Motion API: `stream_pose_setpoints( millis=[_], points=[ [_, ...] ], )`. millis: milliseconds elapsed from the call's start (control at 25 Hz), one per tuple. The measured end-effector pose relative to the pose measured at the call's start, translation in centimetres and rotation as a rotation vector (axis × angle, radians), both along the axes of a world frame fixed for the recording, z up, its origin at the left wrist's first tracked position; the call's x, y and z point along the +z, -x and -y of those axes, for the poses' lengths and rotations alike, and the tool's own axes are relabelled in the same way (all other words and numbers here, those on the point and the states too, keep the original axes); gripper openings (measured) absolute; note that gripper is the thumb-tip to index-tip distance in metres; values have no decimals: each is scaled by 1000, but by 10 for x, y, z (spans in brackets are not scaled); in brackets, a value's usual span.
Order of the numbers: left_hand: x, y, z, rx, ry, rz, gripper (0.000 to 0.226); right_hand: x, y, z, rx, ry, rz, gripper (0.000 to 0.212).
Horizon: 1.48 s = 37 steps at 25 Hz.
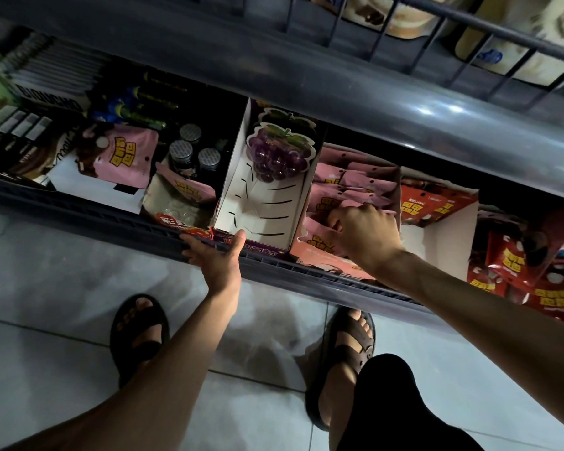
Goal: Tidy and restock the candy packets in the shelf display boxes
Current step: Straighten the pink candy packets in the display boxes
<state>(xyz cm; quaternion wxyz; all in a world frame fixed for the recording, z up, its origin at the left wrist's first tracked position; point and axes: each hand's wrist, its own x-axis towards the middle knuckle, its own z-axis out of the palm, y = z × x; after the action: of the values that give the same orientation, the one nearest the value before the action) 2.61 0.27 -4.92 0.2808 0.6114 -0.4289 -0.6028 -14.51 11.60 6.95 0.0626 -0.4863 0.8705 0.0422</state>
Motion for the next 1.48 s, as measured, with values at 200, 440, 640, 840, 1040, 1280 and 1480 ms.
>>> stream_pose_setpoints(
  millis=[200, 440, 640, 840, 1040, 1280, 1480],
  points=[
    [2, -3, 0, -12, -9, -4, 115, 25, -14, 14, 87, 78, -42, 26],
    [3, -2, 0, -7, 3, -10, 117, 28, -52, 103, 513, 169, 262, 27],
    [-5, -1, 2, 2, -1, -24, 119, -5, -84, 180, 699, -19, 187, 30],
    [-8, 0, 1, -3, 12, -20, 120, -24, -90, 198, 609, -25, 147, 28],
    [-7, -1, 2, -2, 2, -10, 122, 8, -81, 157, 522, 400, 156, 28],
    [-1, 0, 0, 21, 60, 49, 122, 62, -38, 18, 249, 765, 234, 22],
    [10, 15, -20, 50, 99, 31, 119, 87, 12, -73, 25, 634, 370, 30]
  ],
)
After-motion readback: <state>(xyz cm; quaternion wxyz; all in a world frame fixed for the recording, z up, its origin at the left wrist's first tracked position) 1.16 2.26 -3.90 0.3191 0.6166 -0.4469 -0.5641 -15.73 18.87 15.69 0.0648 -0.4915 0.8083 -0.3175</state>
